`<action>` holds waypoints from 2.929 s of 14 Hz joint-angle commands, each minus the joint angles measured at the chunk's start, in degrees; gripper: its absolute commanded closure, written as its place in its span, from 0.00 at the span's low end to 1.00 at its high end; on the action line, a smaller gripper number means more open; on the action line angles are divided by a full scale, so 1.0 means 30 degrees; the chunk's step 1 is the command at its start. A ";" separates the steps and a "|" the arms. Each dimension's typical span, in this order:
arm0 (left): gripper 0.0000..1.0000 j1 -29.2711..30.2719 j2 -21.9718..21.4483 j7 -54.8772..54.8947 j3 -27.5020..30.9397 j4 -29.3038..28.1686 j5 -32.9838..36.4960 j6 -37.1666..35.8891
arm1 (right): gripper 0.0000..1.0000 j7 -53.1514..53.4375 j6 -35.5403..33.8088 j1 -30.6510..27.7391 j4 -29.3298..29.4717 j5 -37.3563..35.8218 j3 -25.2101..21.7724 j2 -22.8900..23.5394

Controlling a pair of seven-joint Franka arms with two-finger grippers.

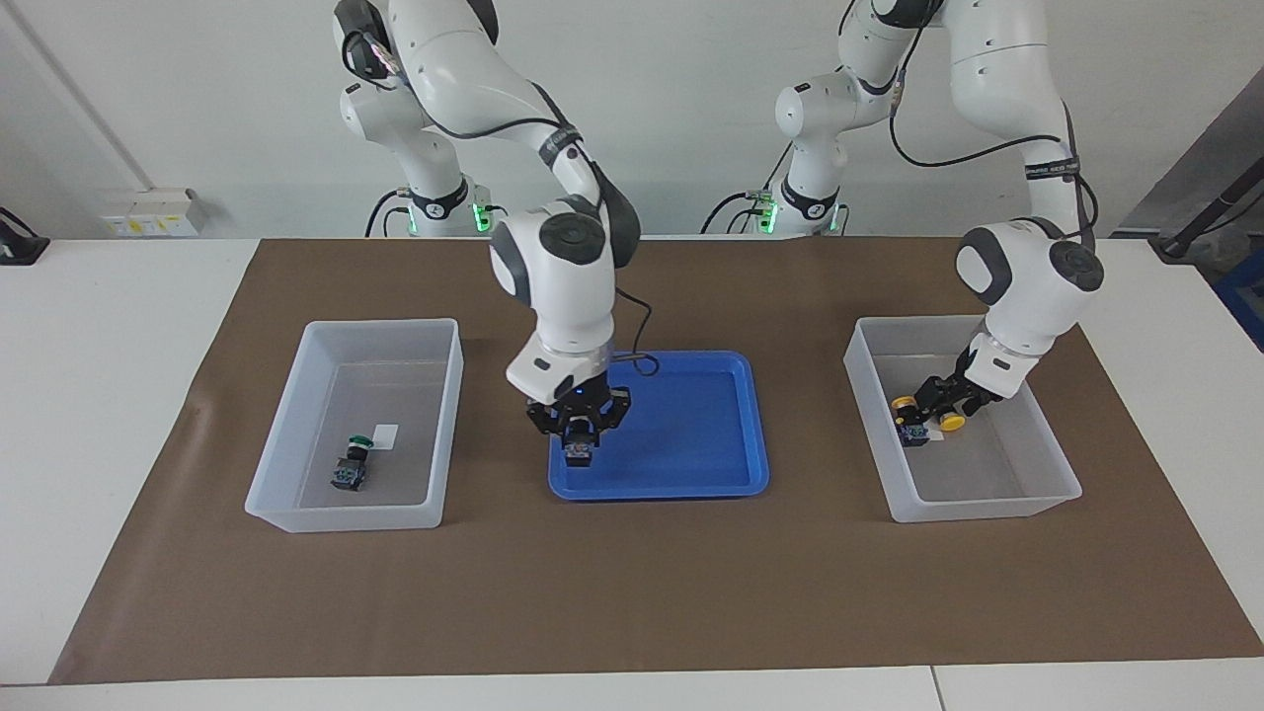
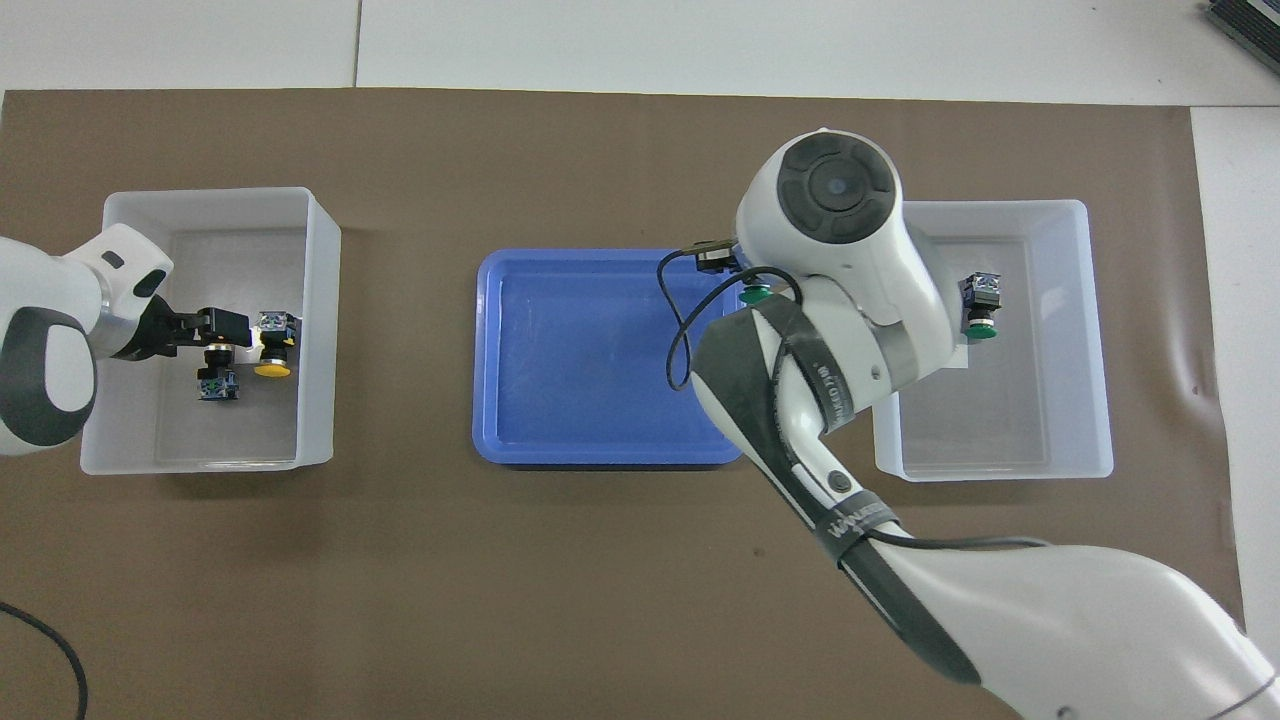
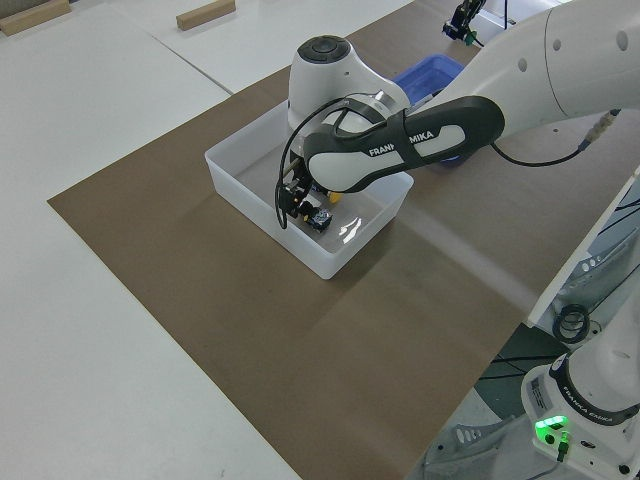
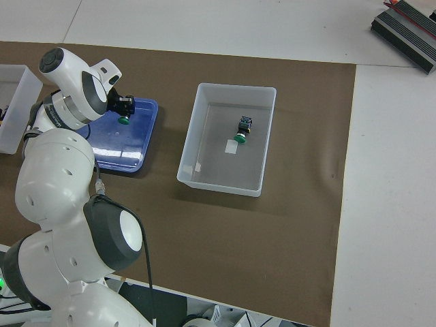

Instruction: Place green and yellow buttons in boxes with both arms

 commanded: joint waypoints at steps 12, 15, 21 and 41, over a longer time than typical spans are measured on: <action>0.00 -0.3810 -0.4806 -0.1735 -0.0102 0.6911 0.0173 -1.2936 | 0.81 -1.2449 0.5731 -0.6771 -1.1732 0.1500 0.0319 -0.4878; 0.00 -0.4253 -0.4984 -0.2385 -0.0161 0.6736 0.0173 -1.2822 | 0.00 -1.2130 0.6081 -0.6742 -1.1938 0.2260 0.0319 -0.4673; 0.00 -0.3931 -0.5597 -0.2355 -0.0073 0.5072 0.0144 -1.0777 | 0.00 -0.7448 0.4508 -0.6187 -0.9193 0.2617 0.0231 -0.5434; 0.00 -0.3140 -0.5395 -0.2326 0.0103 0.6265 0.0144 -1.2030 | 0.00 -0.5271 -0.9151 -0.7592 -0.2211 0.1649 -0.0179 -0.9009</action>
